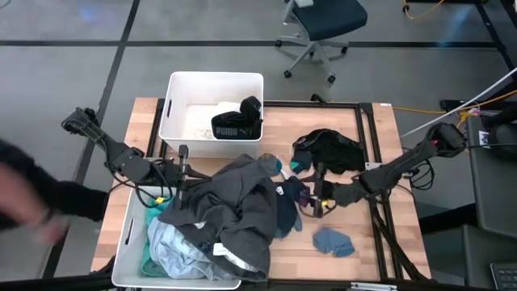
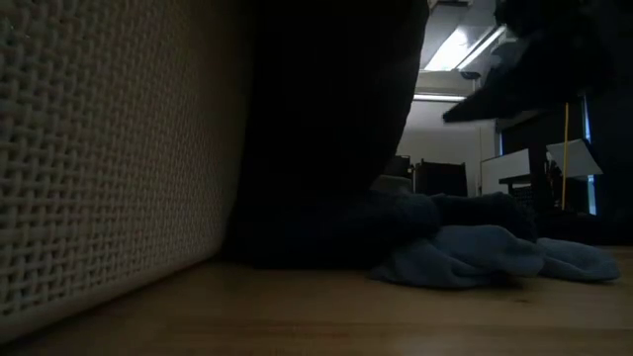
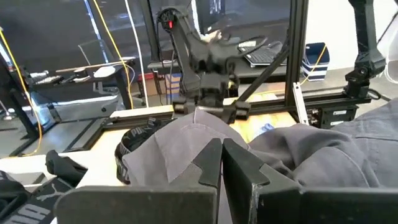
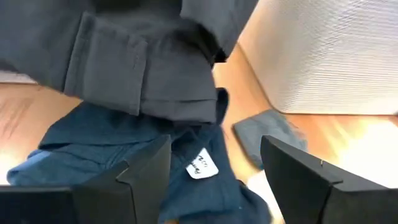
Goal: Sort clothes
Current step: Put the gray short into the bottom laundry organizer
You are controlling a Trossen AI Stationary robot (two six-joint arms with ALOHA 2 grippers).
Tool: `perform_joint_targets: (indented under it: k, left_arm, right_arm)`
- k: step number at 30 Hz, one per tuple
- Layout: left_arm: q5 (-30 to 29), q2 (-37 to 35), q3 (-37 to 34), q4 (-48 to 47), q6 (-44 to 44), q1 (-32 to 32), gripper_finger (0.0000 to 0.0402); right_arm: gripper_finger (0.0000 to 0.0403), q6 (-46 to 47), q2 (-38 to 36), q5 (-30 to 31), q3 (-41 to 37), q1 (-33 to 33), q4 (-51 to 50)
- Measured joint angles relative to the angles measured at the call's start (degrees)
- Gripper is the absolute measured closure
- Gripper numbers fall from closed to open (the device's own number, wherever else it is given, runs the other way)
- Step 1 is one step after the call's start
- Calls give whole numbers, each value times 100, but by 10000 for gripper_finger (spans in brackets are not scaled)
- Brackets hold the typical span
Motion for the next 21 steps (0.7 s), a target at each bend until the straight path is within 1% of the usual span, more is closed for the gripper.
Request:
perform_joint_targets:
  k: [2,4,8,10,13,18,21]
  left_arm:
    - [0,0,0,-32,-95,0,396]
    - [0,0,0,-71,-208,0,396]
    - [0,0,0,-118,-356,0,396]
    - [0,0,0,-119,-398,0,396]
    - [0,0,0,-116,-407,0,396]
    - [0,0,0,-122,-415,0,396]
    - [0,0,0,-123,-415,0,396]
  right_arm:
    - [153,-172,236,-333,-278,-137,801]
    - [153,-330,512,-476,-390,-165,1407]
    - [153,-801,1263,-555,-300,-147,2033]
    - [153,-1031,1625,-437,-137,-151,2314]
    - [153,-1390,2116,-158,173,-151,2332]
    - [153,-1937,2769,-74,732,-153,2300]
    - [153,-2184,3081,381,1061,-157,2270]
